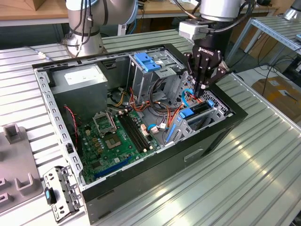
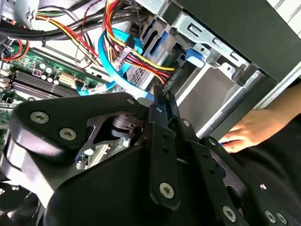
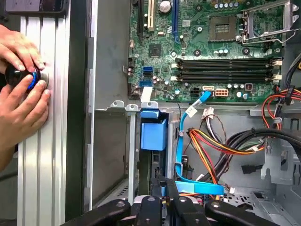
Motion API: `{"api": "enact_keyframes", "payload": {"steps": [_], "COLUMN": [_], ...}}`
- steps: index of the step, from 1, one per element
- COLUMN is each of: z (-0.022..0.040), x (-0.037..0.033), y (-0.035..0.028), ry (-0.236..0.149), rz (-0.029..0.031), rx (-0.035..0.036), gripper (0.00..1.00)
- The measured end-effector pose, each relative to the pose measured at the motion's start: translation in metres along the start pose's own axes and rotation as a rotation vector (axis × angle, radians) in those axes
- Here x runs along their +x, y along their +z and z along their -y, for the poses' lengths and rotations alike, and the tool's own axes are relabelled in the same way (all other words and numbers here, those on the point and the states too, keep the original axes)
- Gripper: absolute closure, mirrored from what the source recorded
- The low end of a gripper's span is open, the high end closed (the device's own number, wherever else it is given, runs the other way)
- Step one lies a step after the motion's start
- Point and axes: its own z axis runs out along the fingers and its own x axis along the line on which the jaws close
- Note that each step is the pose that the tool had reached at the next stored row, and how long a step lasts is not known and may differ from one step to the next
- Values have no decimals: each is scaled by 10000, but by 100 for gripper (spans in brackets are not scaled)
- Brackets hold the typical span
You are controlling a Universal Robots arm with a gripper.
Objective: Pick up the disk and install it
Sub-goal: 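Insert the second disk wire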
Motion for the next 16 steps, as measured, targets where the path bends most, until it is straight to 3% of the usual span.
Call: {"api": "enact_keyframes", "payload": {"steps": [1,2,4,10,12,16], "z": [-46,-53,-60,-67,-68,-69], "x": [118,150,187,306,339,396], "y": [63,76,90,129,140,157], "ry": [-33,-28,-23,4,7,14], "rz": [543,691,853,1514,1627,2009], "rx": [133,178,230,351,367,396], "gripper": [84,84,84,84,84,84]}}
